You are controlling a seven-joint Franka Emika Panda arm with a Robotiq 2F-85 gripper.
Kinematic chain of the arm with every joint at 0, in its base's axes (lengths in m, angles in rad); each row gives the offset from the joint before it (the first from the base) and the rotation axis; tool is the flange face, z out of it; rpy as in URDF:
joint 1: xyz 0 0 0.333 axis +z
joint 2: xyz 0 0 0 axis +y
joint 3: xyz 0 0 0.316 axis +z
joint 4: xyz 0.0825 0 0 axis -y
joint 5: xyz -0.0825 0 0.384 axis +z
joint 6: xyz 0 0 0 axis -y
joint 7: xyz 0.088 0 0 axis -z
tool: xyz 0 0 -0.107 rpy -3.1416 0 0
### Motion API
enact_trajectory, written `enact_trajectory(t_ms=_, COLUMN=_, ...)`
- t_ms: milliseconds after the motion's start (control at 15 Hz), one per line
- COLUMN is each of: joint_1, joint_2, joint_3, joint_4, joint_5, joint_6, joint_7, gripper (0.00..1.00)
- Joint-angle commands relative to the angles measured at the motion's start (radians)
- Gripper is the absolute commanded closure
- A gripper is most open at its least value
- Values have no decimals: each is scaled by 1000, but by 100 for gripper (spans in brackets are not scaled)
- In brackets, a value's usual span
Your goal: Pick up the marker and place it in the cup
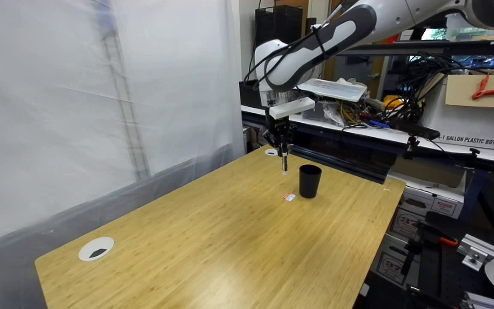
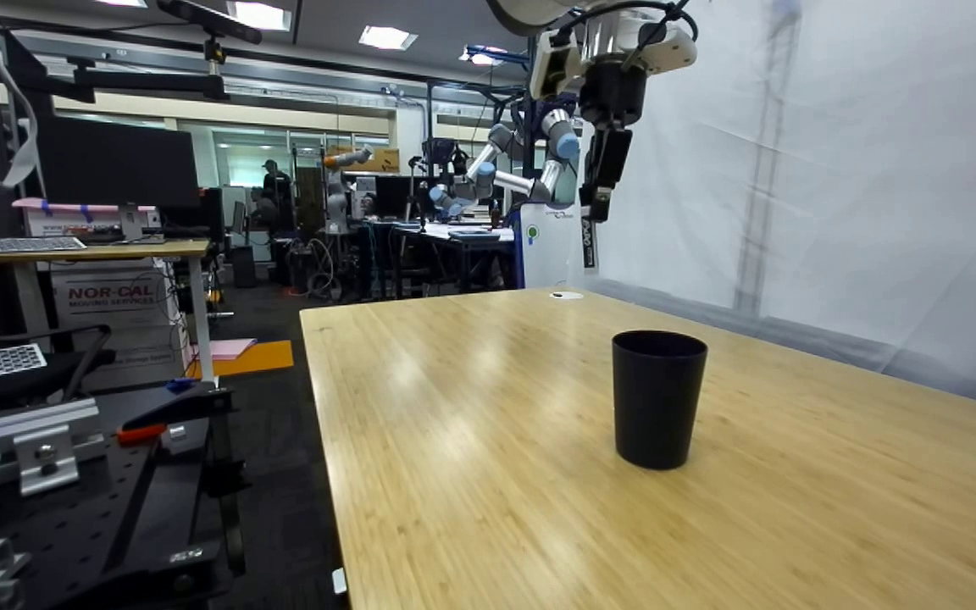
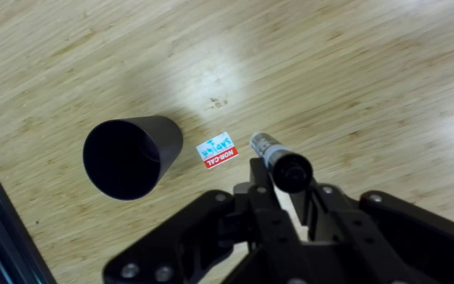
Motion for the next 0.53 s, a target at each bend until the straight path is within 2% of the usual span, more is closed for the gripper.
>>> enact_trajectory(t_ms=0, joint_1=-32, joint_2=-30, joint_3=-8, joint_4=-53, joint_5=-5, joint_6=39, joint_7=-17, gripper=95)
enact_trajectory(t_ms=467, joint_1=-89, joint_2=-29, joint_3=-45, joint_4=-58, joint_5=4, joint_6=40, joint_7=-13, gripper=95)
